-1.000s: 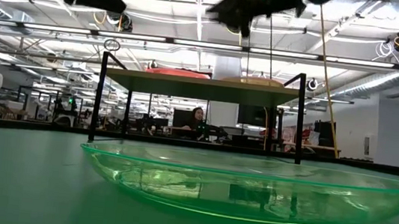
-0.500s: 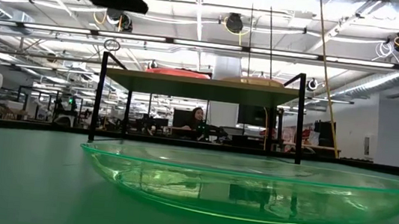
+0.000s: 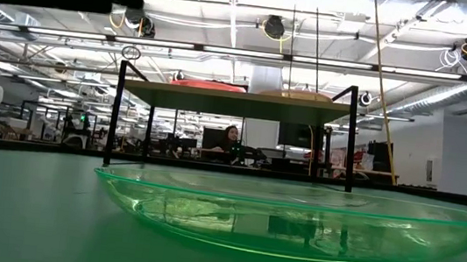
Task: Place and stack plates onto a shelf
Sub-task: Stack the green plate on top of the pink plate on the shelf
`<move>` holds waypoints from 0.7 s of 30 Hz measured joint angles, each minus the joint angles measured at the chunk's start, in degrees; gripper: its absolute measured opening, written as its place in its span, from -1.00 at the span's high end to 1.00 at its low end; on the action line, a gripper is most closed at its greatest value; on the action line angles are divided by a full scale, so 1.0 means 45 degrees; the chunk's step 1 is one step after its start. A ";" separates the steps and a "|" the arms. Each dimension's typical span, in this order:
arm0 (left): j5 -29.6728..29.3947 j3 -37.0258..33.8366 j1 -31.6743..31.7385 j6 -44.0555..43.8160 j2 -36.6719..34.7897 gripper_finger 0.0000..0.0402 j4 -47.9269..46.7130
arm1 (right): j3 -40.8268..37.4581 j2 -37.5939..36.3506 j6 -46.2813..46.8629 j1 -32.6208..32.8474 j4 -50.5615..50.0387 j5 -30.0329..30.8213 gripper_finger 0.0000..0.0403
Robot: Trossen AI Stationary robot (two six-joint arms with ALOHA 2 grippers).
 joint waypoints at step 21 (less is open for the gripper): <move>0.0294 0.4547 -0.0350 0.4337 0.5547 0.44 -0.3563 | -0.2426 -0.2048 -0.0242 0.0262 0.2883 0.1259 0.38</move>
